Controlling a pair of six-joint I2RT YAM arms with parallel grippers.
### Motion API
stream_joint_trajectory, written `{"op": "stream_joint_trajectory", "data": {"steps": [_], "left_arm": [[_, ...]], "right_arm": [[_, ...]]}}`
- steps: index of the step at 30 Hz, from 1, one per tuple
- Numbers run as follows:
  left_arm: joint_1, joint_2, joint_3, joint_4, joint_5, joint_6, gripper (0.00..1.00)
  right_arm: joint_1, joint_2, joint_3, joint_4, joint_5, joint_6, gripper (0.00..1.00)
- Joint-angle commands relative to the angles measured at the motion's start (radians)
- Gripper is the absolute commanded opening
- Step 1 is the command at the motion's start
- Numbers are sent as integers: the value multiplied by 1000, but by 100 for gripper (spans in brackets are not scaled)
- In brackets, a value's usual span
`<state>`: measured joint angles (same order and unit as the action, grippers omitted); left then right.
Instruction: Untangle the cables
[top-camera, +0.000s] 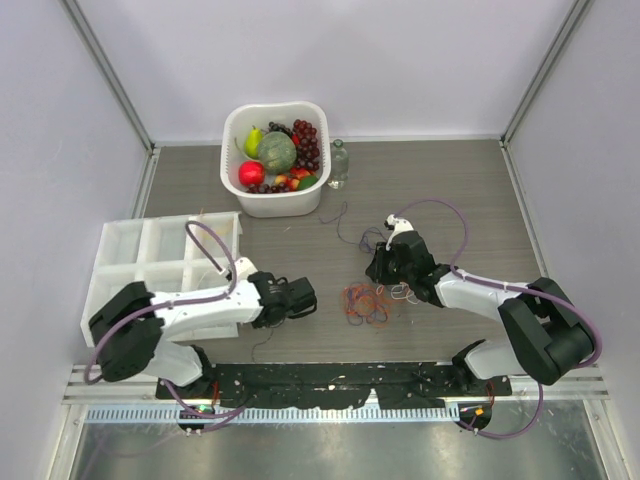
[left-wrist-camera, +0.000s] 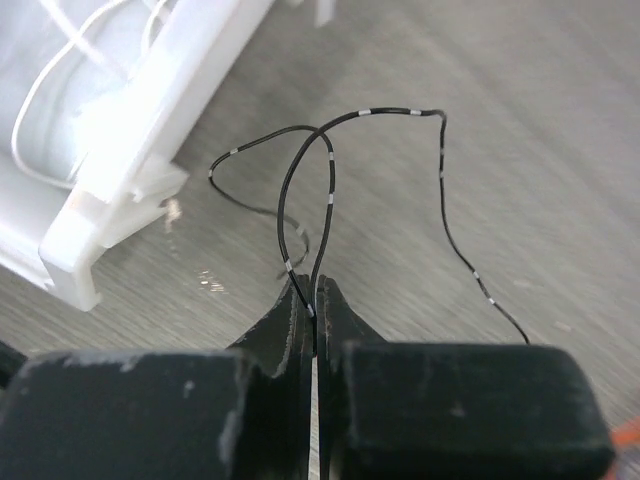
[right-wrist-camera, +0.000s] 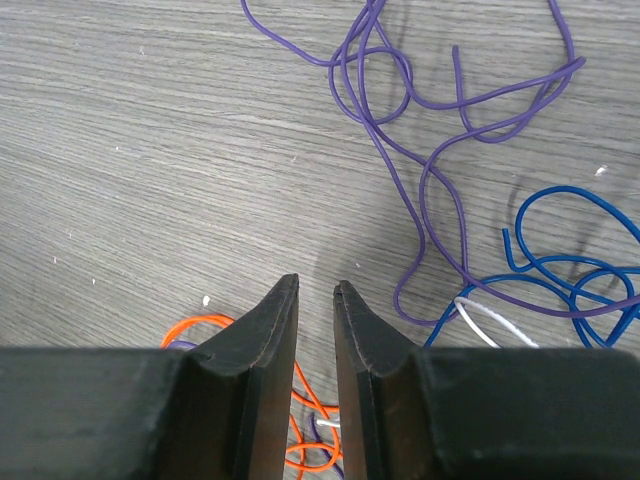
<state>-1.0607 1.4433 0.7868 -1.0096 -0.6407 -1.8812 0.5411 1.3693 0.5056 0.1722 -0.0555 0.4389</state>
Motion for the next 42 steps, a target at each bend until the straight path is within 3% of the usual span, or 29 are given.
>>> {"op": "stream_joint_trajectory", "data": {"steps": [1, 5, 9, 13, 16, 20, 22, 28, 30, 37, 42], "left_arm": [[-8, -197, 89, -37, -197, 175, 0], [-5, -443, 104, 133, -208, 577, 0], [27, -679, 163, 176, -247, 893, 0], [88, -797, 291, 215, -279, 1253, 0], [110, -772, 422, 250, -275, 1445, 0], [123, -596, 662, 215, -283, 1643, 0], [191, -509, 747, 221, -274, 1718, 0], [683, -374, 819, 298, 169, 1674, 0], [787, -311, 818, 334, 287, 1648, 0], [1112, -244, 779, 496, 415, 1593, 0], [1173, -219, 740, 561, 334, 1593, 0]], "right_arm": [[-3, -33, -10, 53, 0, -12, 27], [-3, -35, -13, 55, -1, -14, 27], [-4, -33, -13, 56, -4, -14, 26], [-3, -32, -15, 59, -9, -12, 26], [-3, -29, -15, 59, -9, -14, 26], [-3, -26, -16, 59, -14, -14, 27], [-3, -29, -18, 61, -12, -14, 26], [-3, -33, -21, 62, -14, -12, 26], [-3, -36, -22, 66, -14, -14, 26], [-3, -27, -21, 69, -20, -12, 26], [-4, -24, -18, 69, -21, -14, 26]]}}
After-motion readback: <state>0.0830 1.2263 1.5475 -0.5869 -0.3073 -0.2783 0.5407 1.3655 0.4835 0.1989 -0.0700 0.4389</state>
